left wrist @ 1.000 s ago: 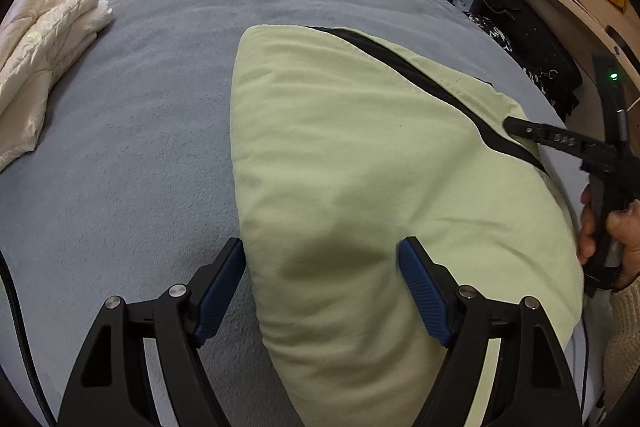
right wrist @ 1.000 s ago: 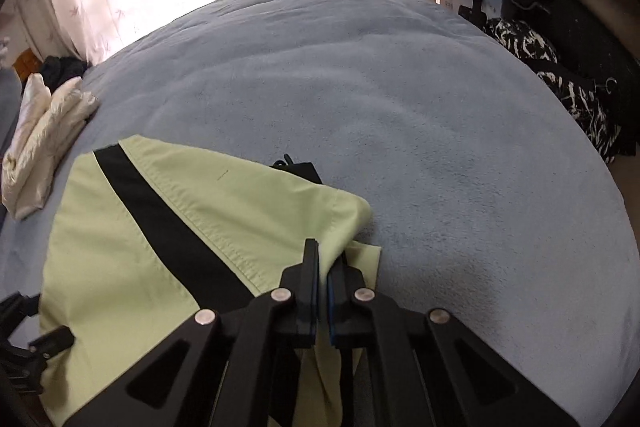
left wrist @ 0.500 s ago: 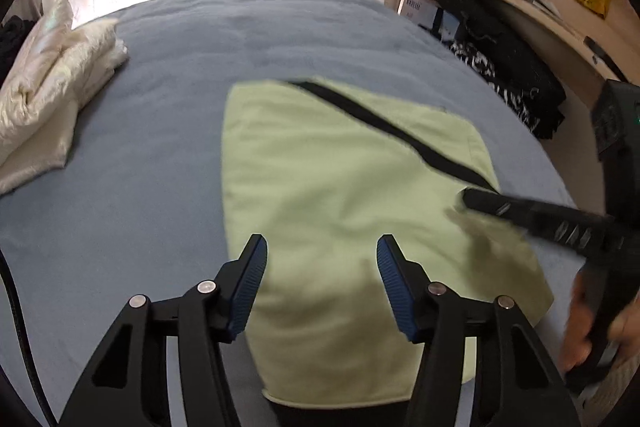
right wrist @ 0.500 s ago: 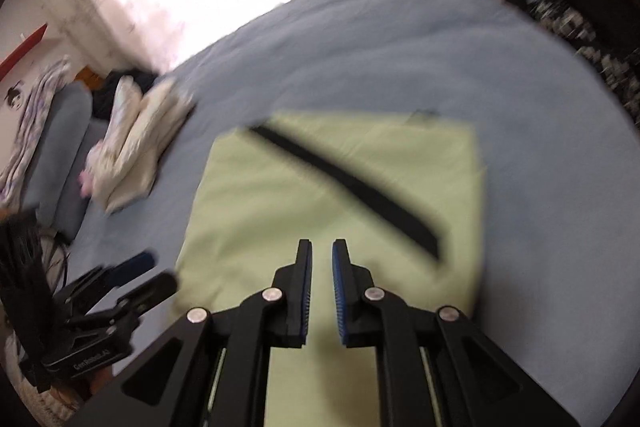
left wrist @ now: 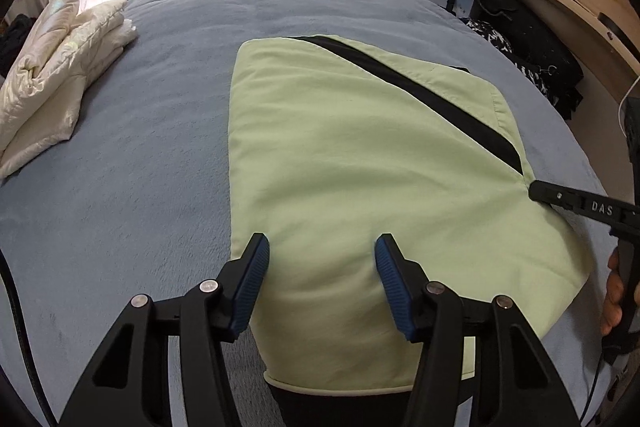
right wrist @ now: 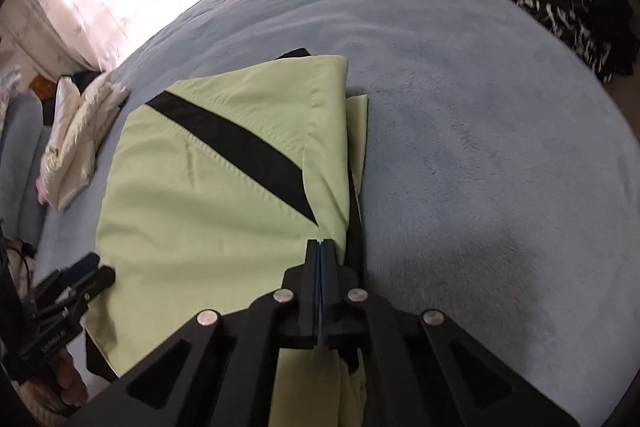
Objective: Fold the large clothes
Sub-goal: 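Fold the bundle end over onto itself with both grippers, then open both grippers and smooth the folded green bundle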
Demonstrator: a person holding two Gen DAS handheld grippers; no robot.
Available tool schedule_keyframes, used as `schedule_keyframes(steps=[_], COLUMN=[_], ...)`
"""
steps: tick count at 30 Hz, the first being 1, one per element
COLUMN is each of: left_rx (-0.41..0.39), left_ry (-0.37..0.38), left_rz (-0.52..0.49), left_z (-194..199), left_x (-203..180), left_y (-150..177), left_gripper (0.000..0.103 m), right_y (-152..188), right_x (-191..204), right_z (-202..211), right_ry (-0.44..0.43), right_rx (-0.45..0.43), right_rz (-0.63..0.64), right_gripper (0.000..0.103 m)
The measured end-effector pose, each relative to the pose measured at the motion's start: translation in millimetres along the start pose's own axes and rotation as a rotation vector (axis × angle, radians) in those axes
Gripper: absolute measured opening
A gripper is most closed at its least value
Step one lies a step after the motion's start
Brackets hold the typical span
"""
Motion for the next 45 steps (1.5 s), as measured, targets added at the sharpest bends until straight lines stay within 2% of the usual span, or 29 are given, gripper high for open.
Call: schedule_keyframes(steps=[1, 6, 11, 15, 17, 22, 26, 28, 30, 33, 35, 39, 45], left_rx=[0.002, 0.017, -0.012, -0.020, -0.018, -0.014, 0.002, -0.004, -0.018, -0.014, 0.000, 0.022, 0.078], left_ry=[-0.001, 0.005, 0.005, 0.011, 0.010, -0.002, -0.008, -0.020, -0.028, -0.028, 0.006, 0.024, 0.104], left_rz=[0.004, 0.034, 0.049, 0.061, 0.061, 0.069, 0.095, 0.098, 0.099, 0.108, 0.115, 0.114, 0.152], left_z=[0.3, 9.9, 33.3, 54.5, 64.3, 88.0, 102.1, 108.1, 115.6, 118.9, 116.7, 105.8, 78.7], left_x=[1.1, 2.5, 3.9, 2.7, 1.8, 4.3, 11.4, 15.1, 18.0, 20.7, 21.3, 20.1, 15.6], left_y=[-0.5, 0.4, 0.8, 6.5, 11.0, 23.9, 34.3, 37.6, 40.3, 43.3, 44.4, 45.4, 48.6], left_gripper=[0.054, 0.054, 0.054, 0.054, 0.054, 0.054, 0.056, 0.062, 0.065, 0.068, 0.069, 0.073, 0.075], right_y=[-1.2, 0.5, 9.5, 13.3, 15.3, 22.8, 32.2, 37.5, 43.3, 48.3, 49.9, 50.3, 48.4], right_x=[1.7, 4.2, 7.3, 12.4, 14.5, 19.1, 24.3, 25.4, 26.7, 26.6, 25.0, 15.4, 0.1], right_z=[-0.9, 3.5, 22.7, 41.3, 51.4, 77.1, 93.5, 97.6, 101.3, 105.6, 105.9, 100.5, 79.7], right_ry=[0.006, 0.019, 0.020, 0.016, 0.017, 0.025, 0.033, 0.018, -0.007, -0.019, -0.041, -0.070, -0.099], right_rx=[0.002, 0.010, 0.014, 0.005, 0.000, -0.007, -0.006, 0.010, 0.027, 0.036, 0.044, 0.062, 0.098], right_rz=[0.002, -0.007, -0.006, -0.007, -0.005, 0.000, 0.023, 0.020, 0.010, 0.010, 0.001, -0.044, -0.094], right_gripper=[0.003, 0.003, 0.004, 0.008, 0.013, 0.043, 0.048, 0.058, 0.065, 0.065, 0.065, 0.065, 0.065])
Point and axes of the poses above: each gripper's, at about its wrist camera, not at the fingertips, and z roughly against the way its jaws point, x to its left, y to its underside, the point moved 8 cm from there along -z, roughly the way its jaws point, and after that the axes turned 2 degrees about y, right-handed, at the moved point
